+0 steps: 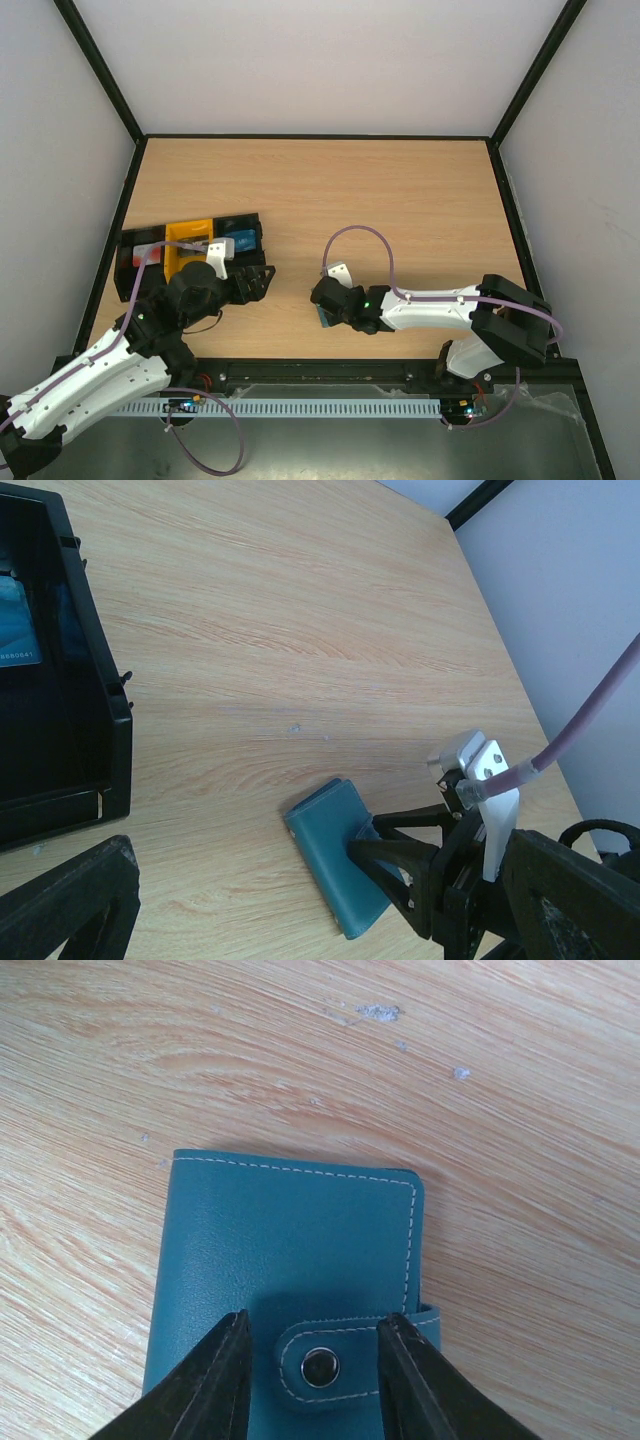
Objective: Take the credit cards out of the card holder
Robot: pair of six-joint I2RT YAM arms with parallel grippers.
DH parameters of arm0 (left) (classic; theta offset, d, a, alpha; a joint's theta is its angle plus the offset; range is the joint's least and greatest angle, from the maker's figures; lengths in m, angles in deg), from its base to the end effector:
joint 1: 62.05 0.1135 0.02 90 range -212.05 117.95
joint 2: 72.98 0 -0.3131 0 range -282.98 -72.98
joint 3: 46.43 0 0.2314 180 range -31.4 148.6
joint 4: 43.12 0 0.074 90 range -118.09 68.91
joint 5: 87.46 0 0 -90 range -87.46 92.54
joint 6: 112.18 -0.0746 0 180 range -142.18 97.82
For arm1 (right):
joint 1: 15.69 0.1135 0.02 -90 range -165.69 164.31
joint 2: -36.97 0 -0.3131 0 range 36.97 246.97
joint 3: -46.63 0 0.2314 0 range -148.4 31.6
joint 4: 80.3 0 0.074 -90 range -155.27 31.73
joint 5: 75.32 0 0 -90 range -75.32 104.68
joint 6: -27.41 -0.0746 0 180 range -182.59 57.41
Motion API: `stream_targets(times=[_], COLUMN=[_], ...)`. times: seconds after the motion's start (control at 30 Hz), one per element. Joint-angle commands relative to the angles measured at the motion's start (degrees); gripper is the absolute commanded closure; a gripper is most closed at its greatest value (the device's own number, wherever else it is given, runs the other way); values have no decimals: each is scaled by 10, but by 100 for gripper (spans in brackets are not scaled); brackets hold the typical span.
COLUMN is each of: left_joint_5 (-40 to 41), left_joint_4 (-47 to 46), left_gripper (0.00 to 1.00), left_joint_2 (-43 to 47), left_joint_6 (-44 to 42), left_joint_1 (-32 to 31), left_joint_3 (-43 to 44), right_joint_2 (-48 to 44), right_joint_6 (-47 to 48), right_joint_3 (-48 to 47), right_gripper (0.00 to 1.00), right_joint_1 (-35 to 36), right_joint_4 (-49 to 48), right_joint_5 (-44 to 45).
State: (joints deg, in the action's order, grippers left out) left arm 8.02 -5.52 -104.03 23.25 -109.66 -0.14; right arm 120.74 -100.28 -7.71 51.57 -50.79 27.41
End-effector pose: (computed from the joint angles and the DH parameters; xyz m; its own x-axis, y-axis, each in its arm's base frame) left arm 0.0809 -0.0780 0.2794 -0.6613 -0.3274 -0.6749 0.2915 0.7169 -0.6333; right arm 0.1169 0.2365 0.1853 -0.7852 -0.3306 -0.5237 -0.4747 0.8644 0.1661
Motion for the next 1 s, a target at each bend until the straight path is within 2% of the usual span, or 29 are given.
stream_targets(times=[0.0, 0.37, 0.53, 0.63, 0.67, 0.97], left_joint_5=[3, 6, 7, 8, 9, 10], left_joint_4=[-11, -9, -4, -2, -2, 0], left_gripper=[0, 0, 0, 0, 0, 1], left_joint_2=[1, 1, 1, 1, 1, -3], left_joint_6=[-6, -6, -8, -9, -9, -5], left_joint_1=[-2, -2, -1, -1, -1, -2], left_joint_3=[-4, 4, 7, 9, 9, 5], right_joint_2=[12, 50, 68, 72, 70, 33], right_joint_6=[4, -4, -9, -12, -12, -17], right_joint_3=[-20, -31, -42, -47, -48, -32], right_gripper=[67, 70, 82, 96, 98, 98], right_joint_1=[12, 25, 36, 38, 38, 38], right_joint_4=[40, 60, 76, 80, 80, 55], right_joint_5=[51, 61, 83, 90, 91, 93])
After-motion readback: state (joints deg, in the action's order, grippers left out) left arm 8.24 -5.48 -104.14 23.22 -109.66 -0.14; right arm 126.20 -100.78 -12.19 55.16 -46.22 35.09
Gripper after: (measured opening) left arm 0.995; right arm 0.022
